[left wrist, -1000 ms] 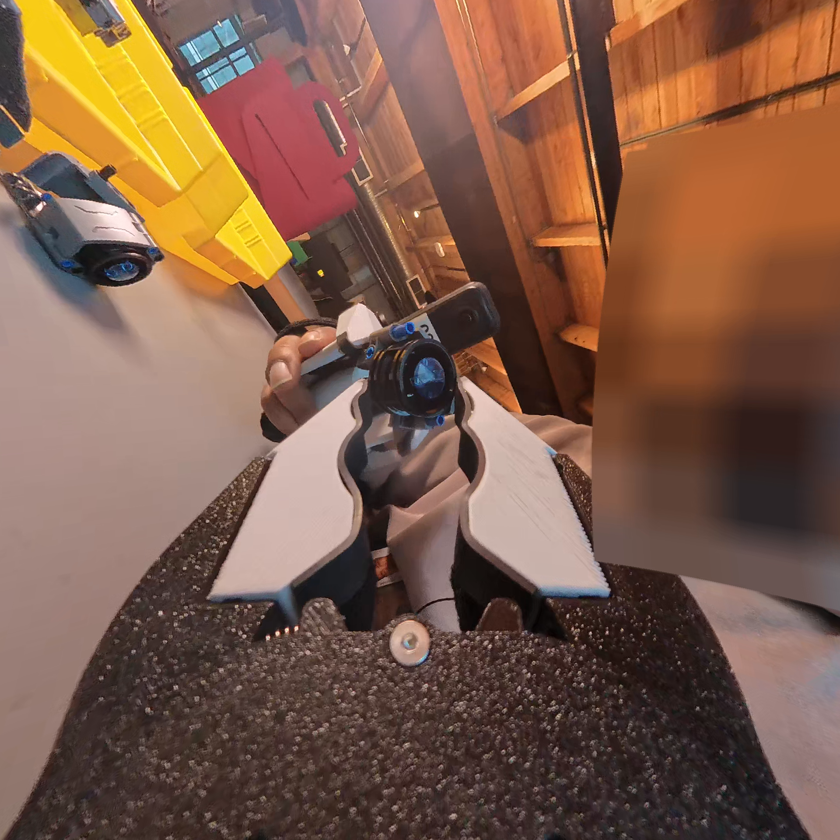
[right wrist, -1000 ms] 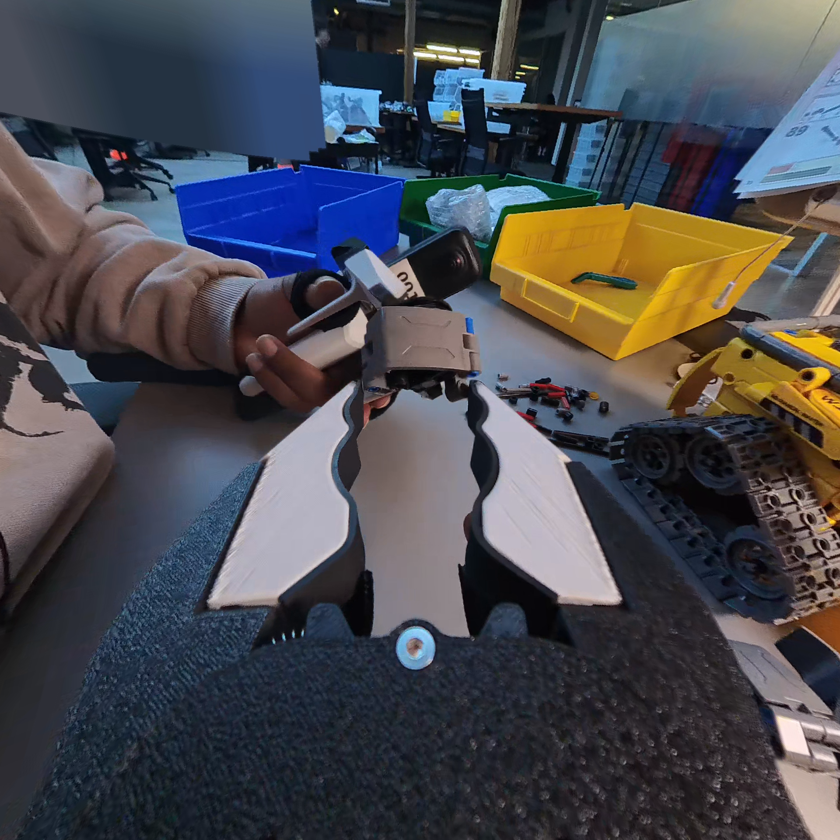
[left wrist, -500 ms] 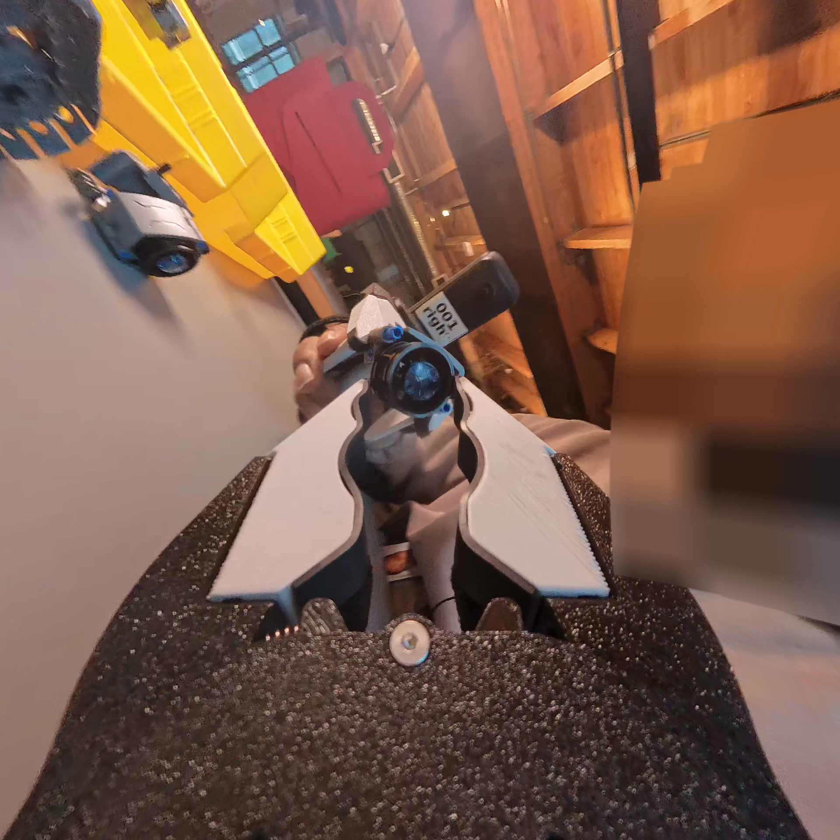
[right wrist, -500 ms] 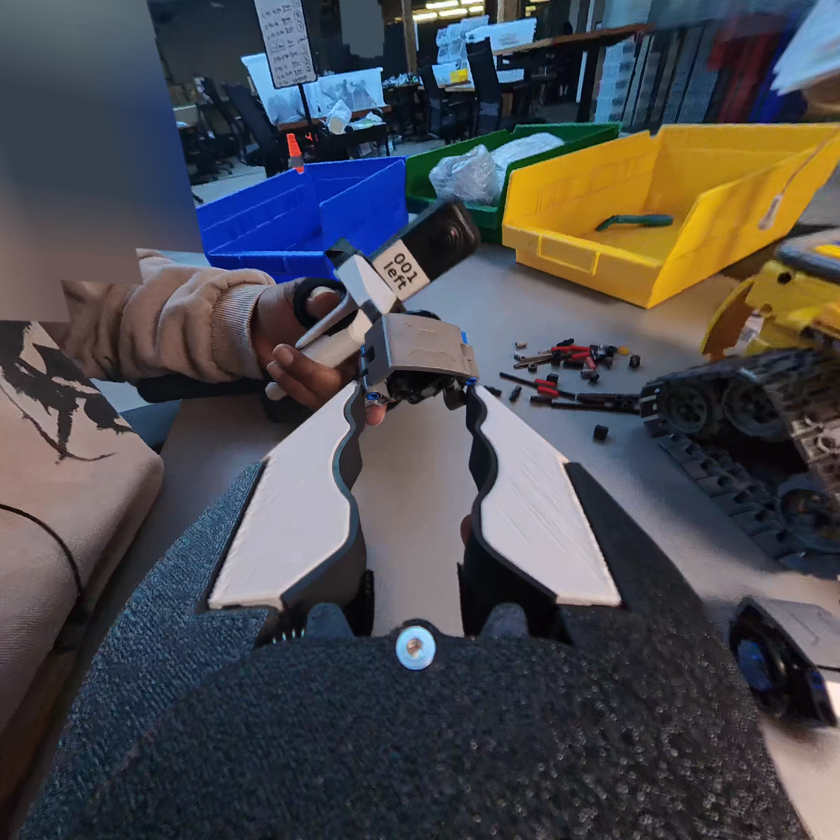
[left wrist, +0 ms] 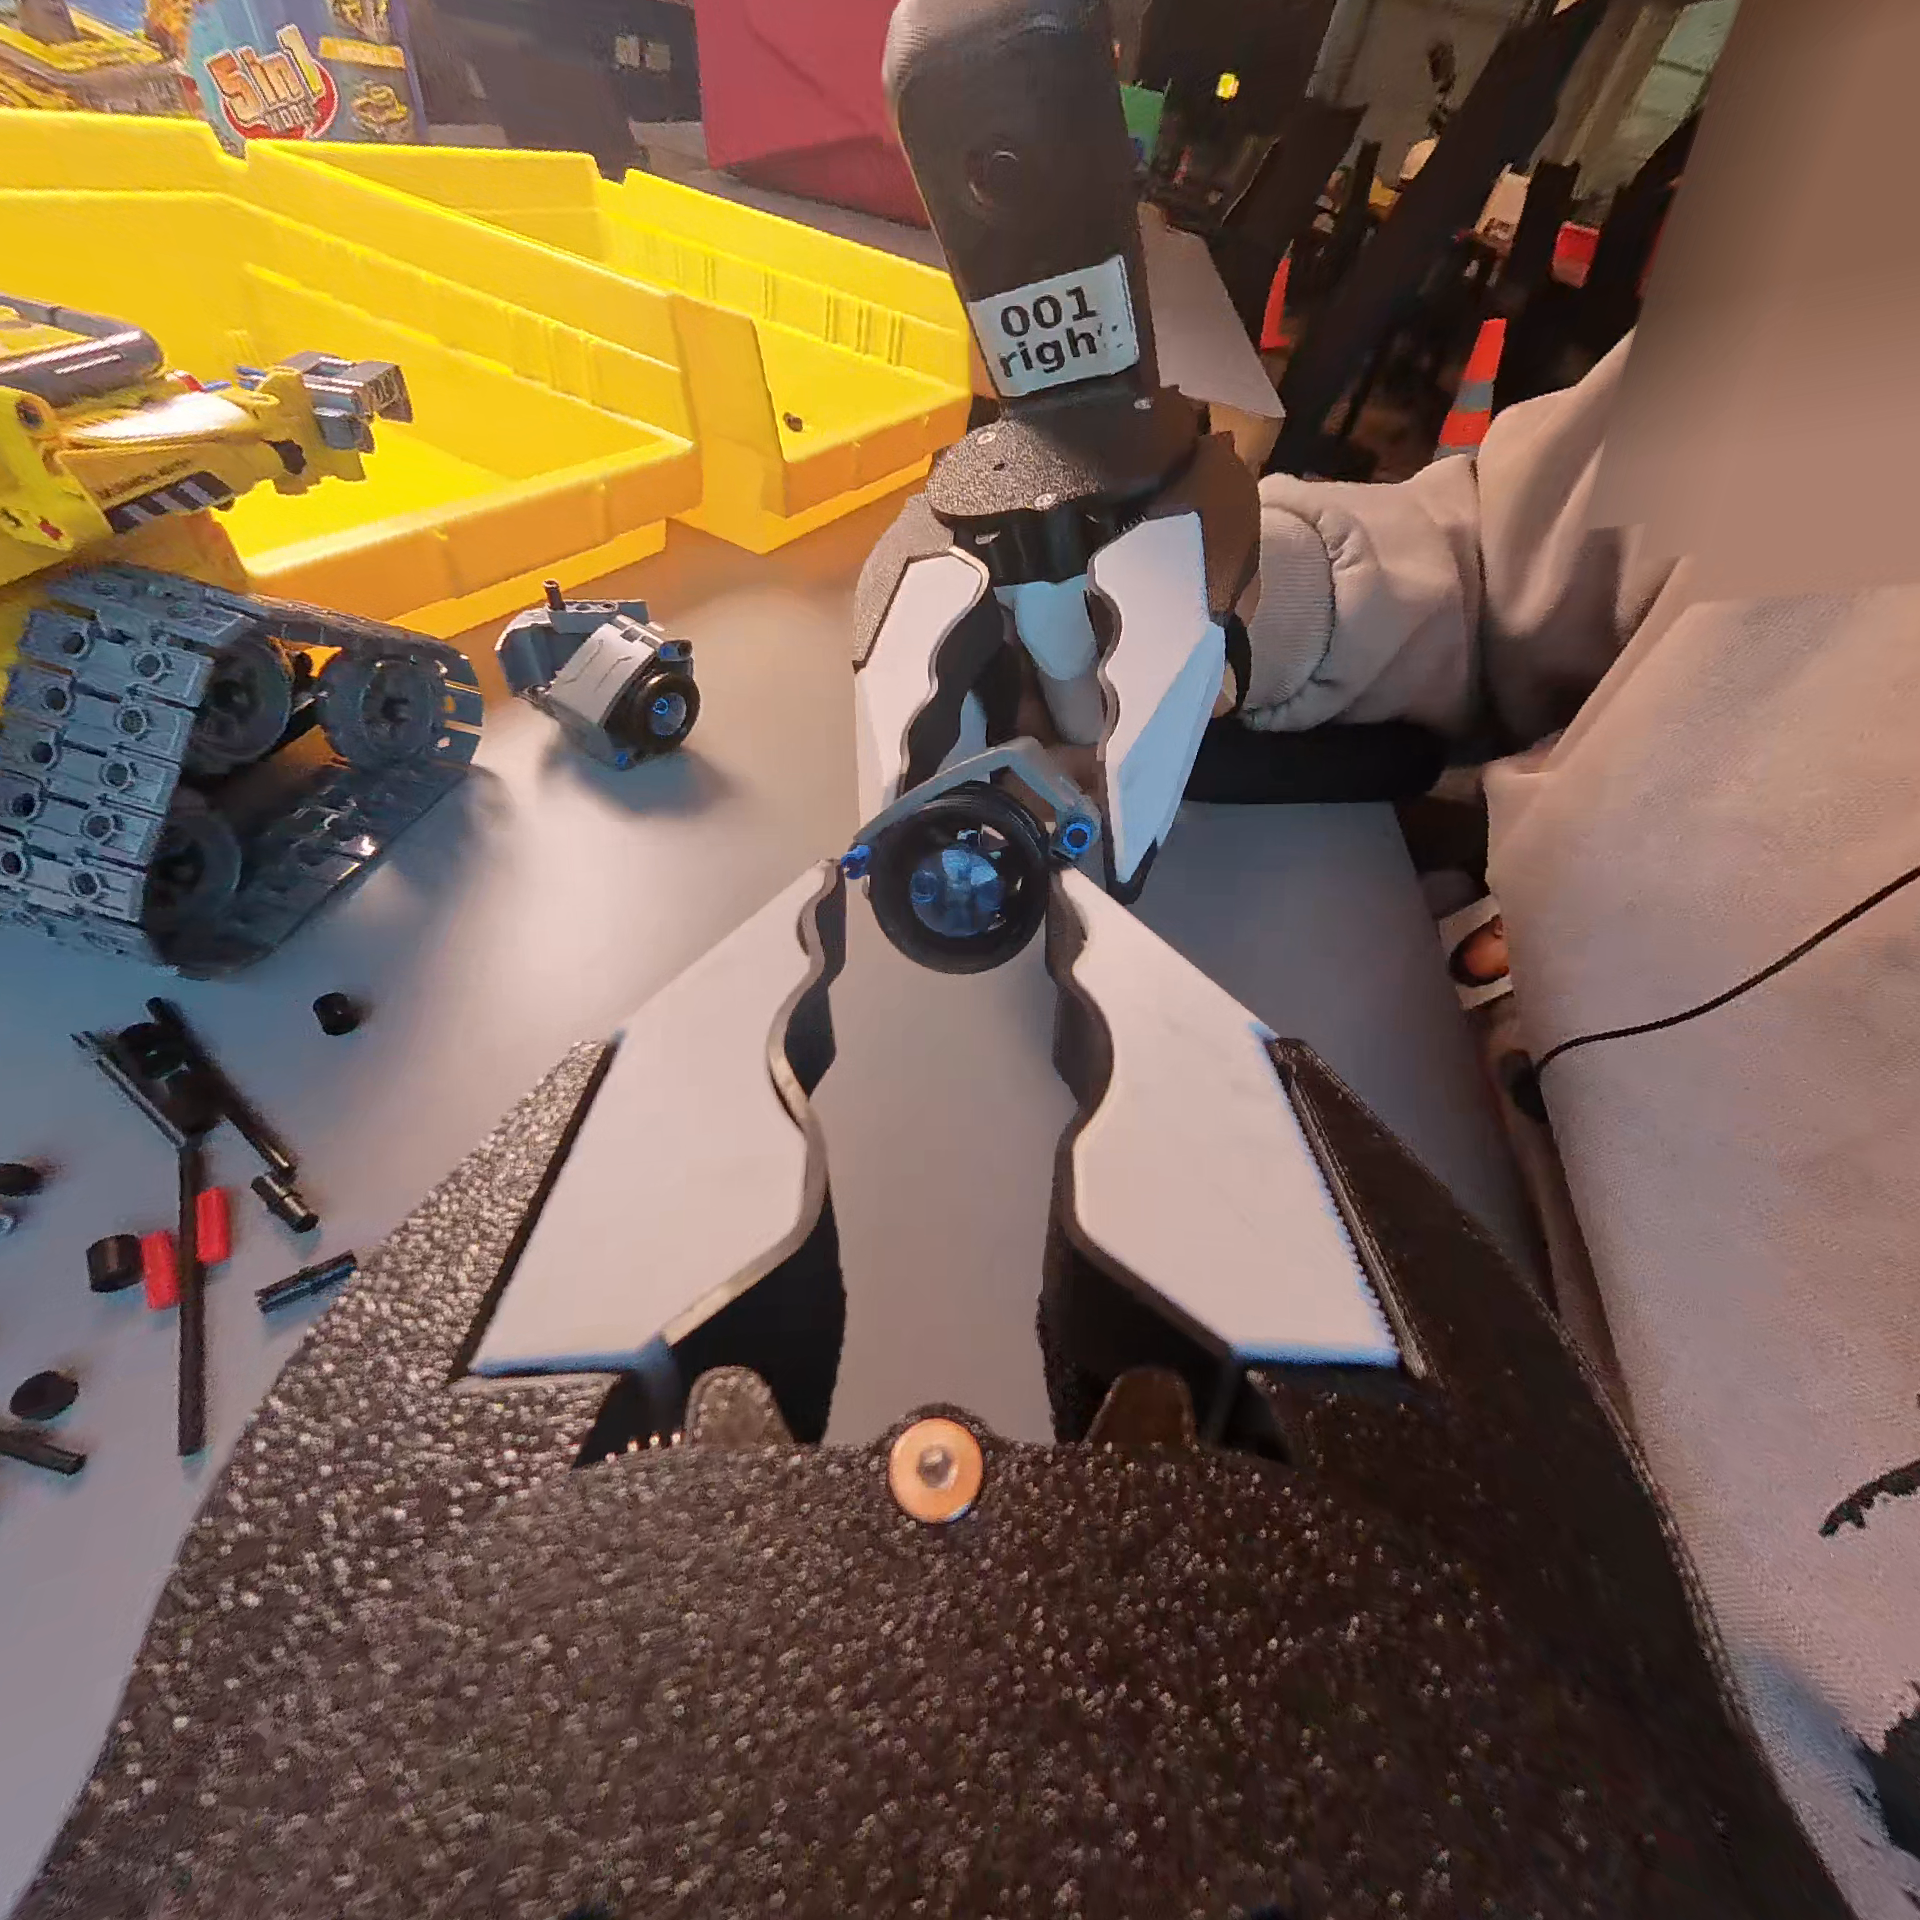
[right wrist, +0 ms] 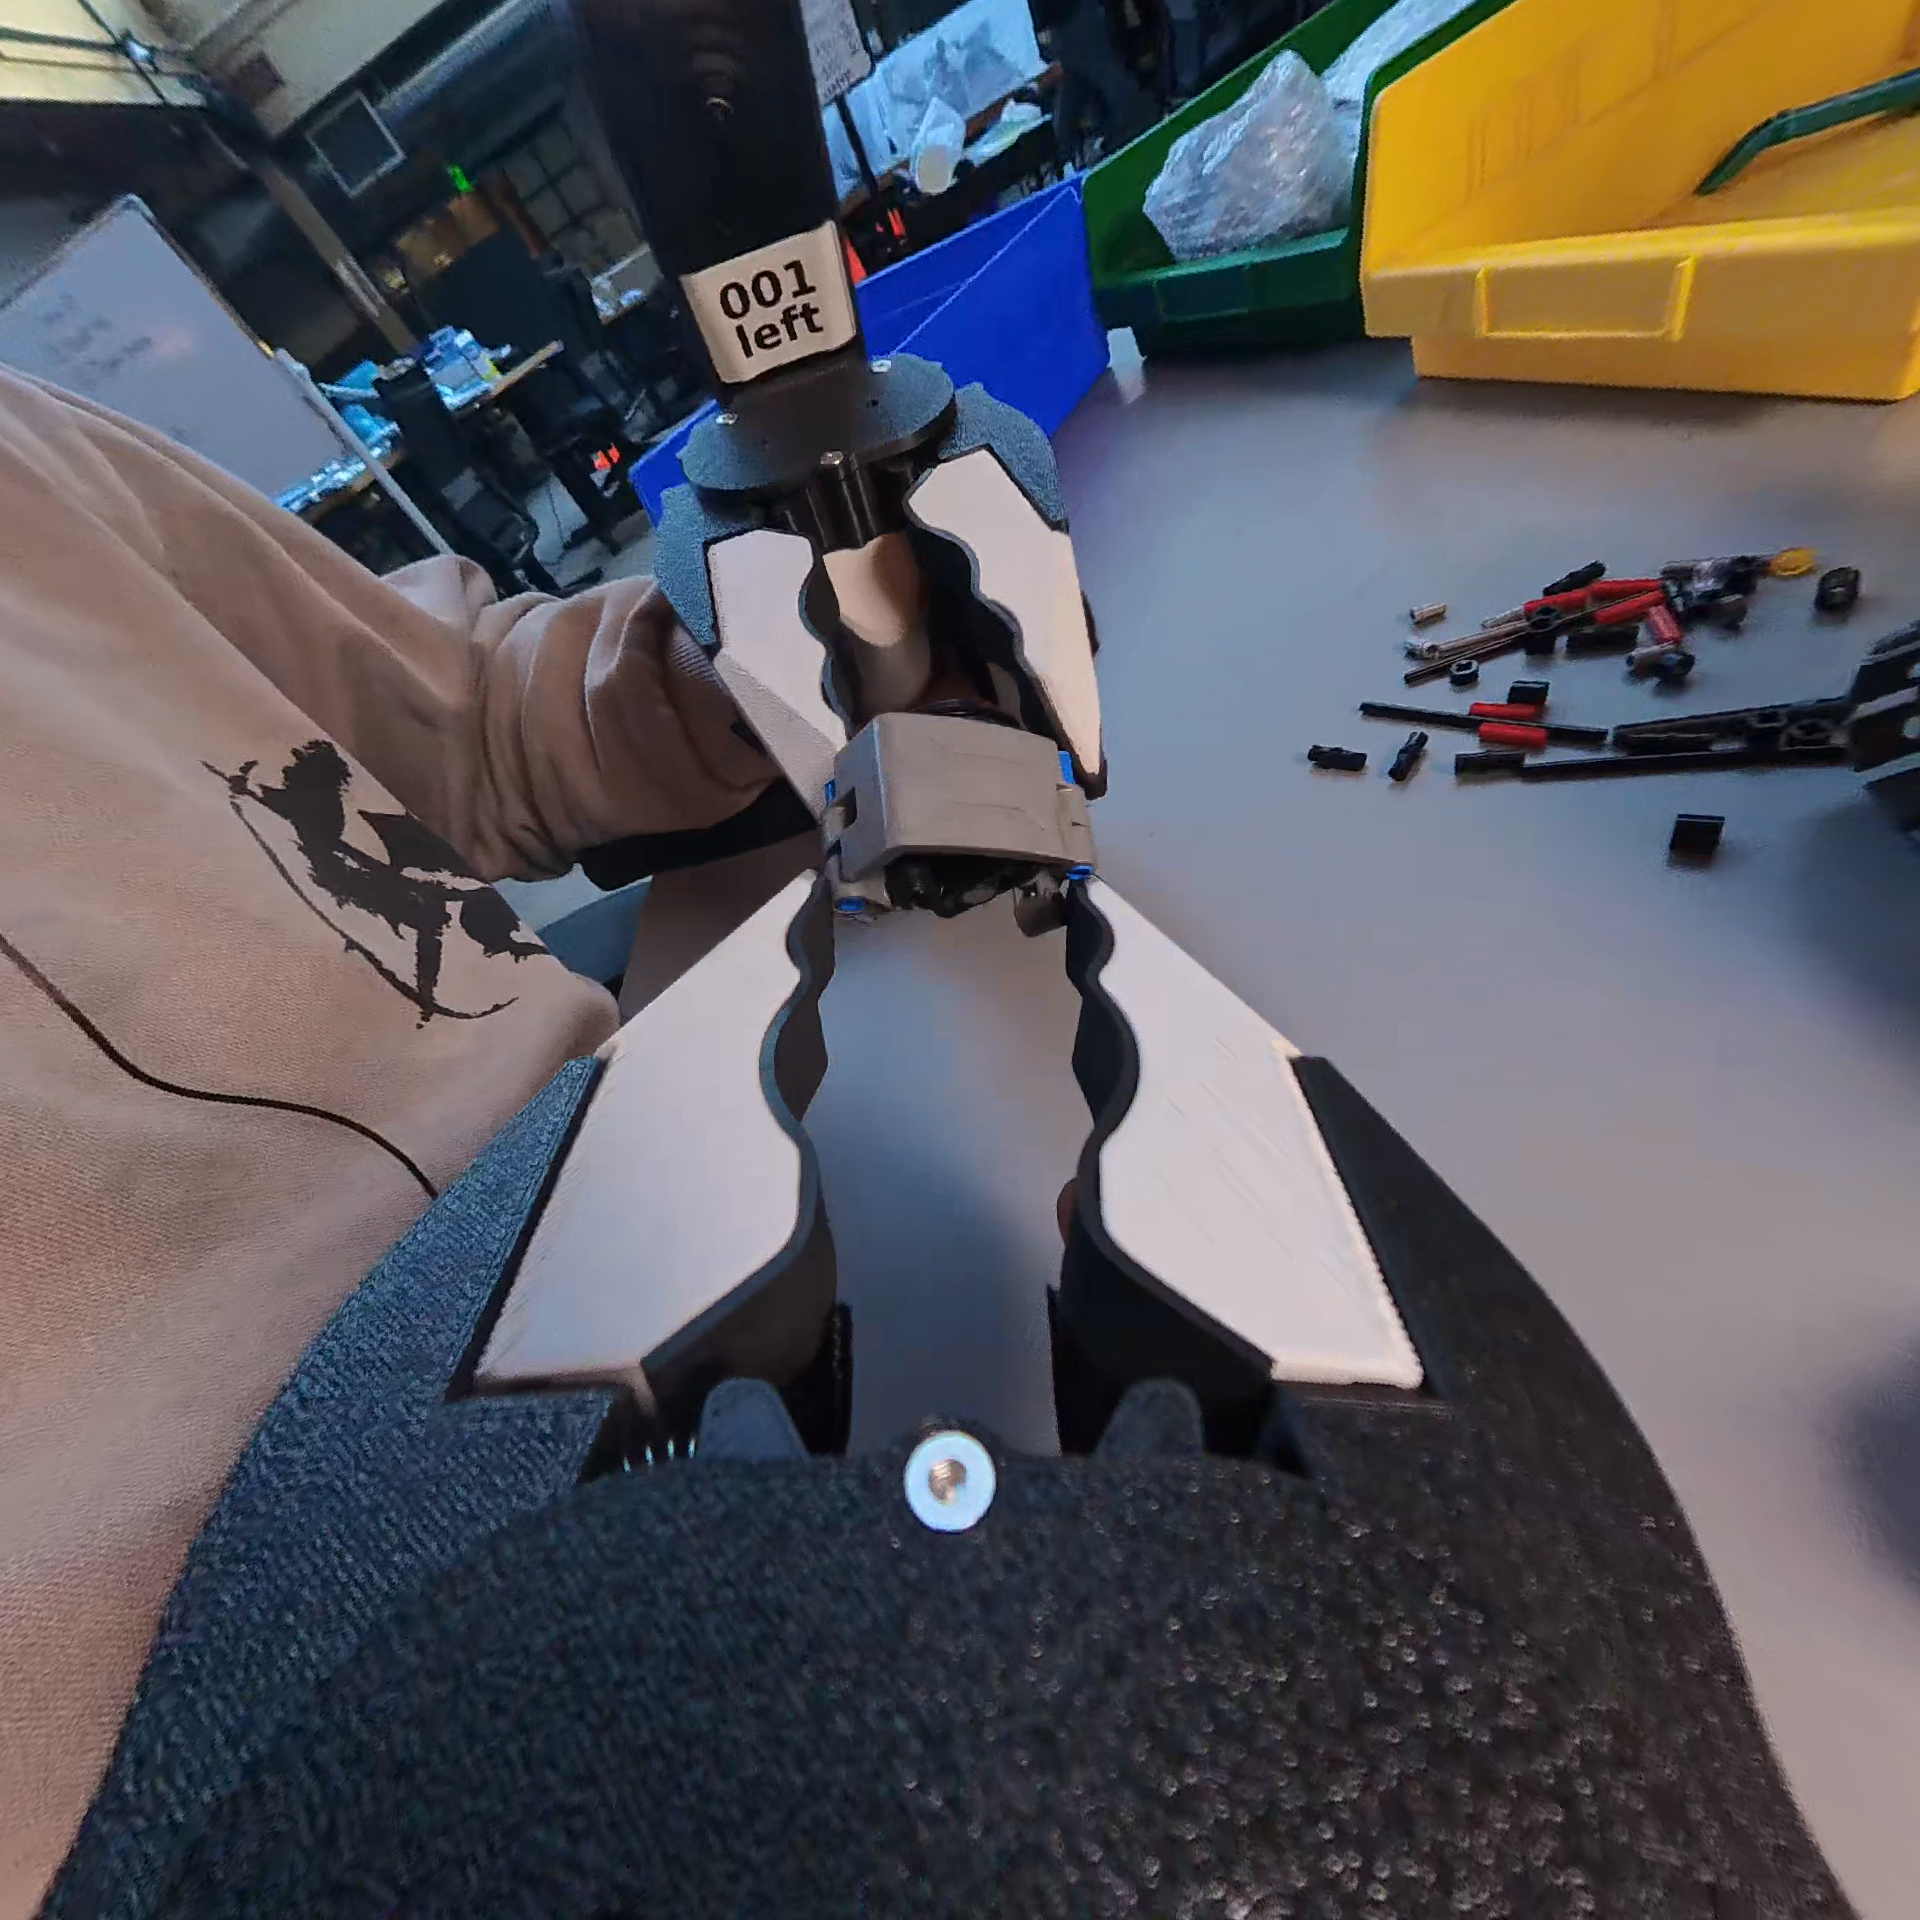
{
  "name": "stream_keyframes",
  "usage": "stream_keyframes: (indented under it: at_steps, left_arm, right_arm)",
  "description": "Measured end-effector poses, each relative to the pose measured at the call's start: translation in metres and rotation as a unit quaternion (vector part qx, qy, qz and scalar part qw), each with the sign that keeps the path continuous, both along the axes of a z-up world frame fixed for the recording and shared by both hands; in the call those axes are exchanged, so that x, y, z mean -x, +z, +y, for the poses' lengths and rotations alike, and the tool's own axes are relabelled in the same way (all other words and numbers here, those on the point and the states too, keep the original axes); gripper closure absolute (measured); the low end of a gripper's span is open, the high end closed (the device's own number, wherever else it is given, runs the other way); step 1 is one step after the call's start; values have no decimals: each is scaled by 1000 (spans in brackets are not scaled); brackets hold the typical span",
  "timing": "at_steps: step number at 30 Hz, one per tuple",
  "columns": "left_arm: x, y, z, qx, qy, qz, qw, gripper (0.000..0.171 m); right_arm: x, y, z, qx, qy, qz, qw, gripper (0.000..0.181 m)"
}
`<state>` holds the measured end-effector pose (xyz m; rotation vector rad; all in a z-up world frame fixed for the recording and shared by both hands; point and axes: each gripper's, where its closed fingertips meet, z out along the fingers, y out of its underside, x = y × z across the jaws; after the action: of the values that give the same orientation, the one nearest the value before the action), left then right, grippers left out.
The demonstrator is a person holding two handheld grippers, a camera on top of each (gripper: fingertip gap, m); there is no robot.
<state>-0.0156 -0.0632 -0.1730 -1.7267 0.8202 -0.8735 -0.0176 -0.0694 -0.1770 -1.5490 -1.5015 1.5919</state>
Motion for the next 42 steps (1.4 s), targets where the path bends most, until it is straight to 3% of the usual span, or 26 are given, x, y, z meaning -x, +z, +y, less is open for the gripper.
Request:
stream_keyframes:
  at_steps: [4,8,11,14,23,30,31,33,34,37,40,42]
  left_arm:
    - [7,10,7,58,18,-78,995,135]
    - [11,12,9,116,15,-140,983,135]
    - [4,10,5,148,-5,-152,977,135]
    - [-1,12,2,144,-13,-153,978,135]
    - [4,27,-1,135,-25,-156,978,138]
    - [10,30,-8,129,-37,-145,980,146]
    - [14,35,-9,120,-40,-152,980,171]
    - [55,49,8,99,26,-203,974,171]
    - [65,46,8,89,42,-188,977,171]
    - [43,38,1,88,3,-177,980,171]
    - [25,38,-4,54,-14,-132,990,139]
    - [17,34,-7,20,-11,-94,995,135]
  right_arm:
    - [0,11,18,-82,-48,40,995,140]
    - [0,20,20,-244,-75,83,963,137]
    - [3,27,10,-309,-75,114,941,140]
    - [2,29,8,-302,-67,119,943,149]
    - [-2,42,7,-272,-54,127,952,151]
    - [-7,37,9,-262,-45,116,957,153]
    - [-10,41,21,-253,-68,119,958,153]
    - [-25,52,41,-220,-93,135,962,153]
    - [-25,49,39,-227,-92,131,961,152]
    - [-9,38,16,-238,-62,118,962,152]
    - [-4,32,16,-206,-53,95,973,152]
    - [-2,23,14,-180,-49,73,980,152]
